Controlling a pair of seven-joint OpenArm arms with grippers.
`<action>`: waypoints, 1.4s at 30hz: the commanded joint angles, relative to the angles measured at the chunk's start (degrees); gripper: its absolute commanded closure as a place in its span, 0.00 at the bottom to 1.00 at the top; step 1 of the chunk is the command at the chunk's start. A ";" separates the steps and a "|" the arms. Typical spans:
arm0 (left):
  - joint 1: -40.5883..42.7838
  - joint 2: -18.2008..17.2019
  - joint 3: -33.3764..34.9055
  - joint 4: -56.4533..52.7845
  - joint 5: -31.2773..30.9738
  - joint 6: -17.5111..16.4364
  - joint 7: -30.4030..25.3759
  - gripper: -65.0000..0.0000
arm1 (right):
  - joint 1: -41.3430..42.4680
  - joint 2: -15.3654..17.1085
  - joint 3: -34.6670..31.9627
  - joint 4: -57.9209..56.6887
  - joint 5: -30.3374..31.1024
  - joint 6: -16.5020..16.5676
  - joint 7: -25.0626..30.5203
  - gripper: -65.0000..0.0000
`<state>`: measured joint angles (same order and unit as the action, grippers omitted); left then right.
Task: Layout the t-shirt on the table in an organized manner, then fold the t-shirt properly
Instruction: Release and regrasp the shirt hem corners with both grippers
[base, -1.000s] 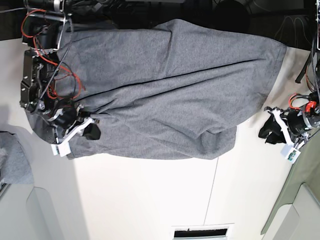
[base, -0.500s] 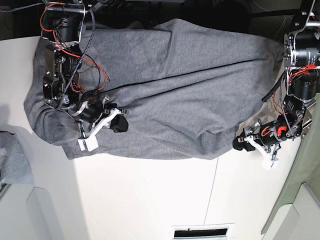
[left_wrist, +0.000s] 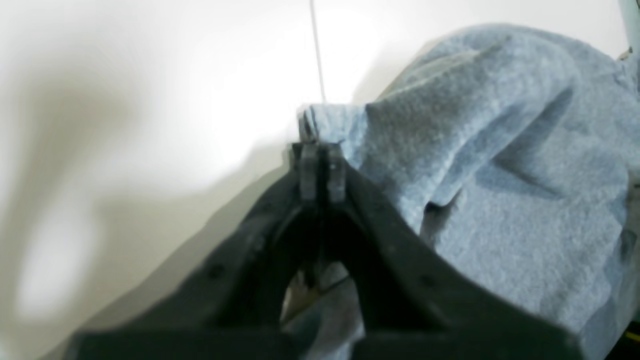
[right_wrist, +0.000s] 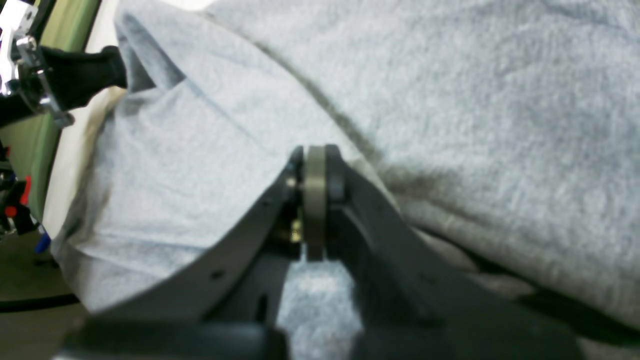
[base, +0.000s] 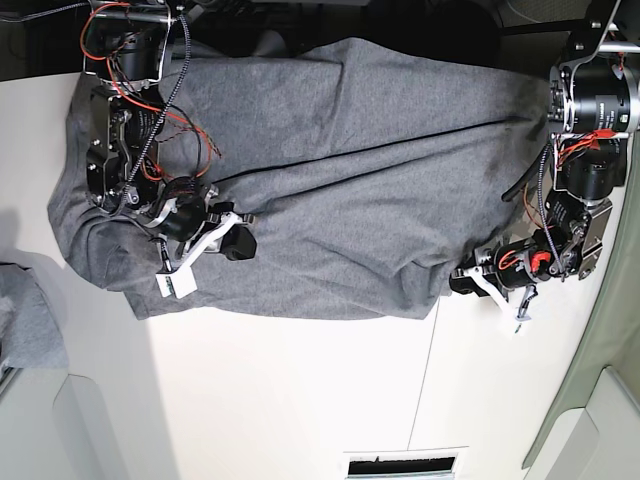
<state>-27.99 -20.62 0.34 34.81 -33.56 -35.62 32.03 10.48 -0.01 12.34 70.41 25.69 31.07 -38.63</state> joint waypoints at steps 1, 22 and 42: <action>-2.05 -0.72 -0.24 0.90 -0.92 -0.61 -1.38 1.00 | 1.22 0.02 -0.04 1.05 1.07 0.46 1.07 1.00; -23.61 -7.19 14.32 0.90 4.17 0.48 -8.24 0.87 | 1.20 0.00 -0.04 1.05 1.11 0.44 1.07 1.00; -9.55 -11.28 15.61 8.94 -18.21 -4.38 12.68 0.71 | 1.05 9.99 10.21 5.38 1.36 -0.22 -5.03 1.00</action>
<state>-35.94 -31.44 16.16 43.09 -50.78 -39.48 45.32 10.33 9.41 22.50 74.74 25.78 30.68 -44.84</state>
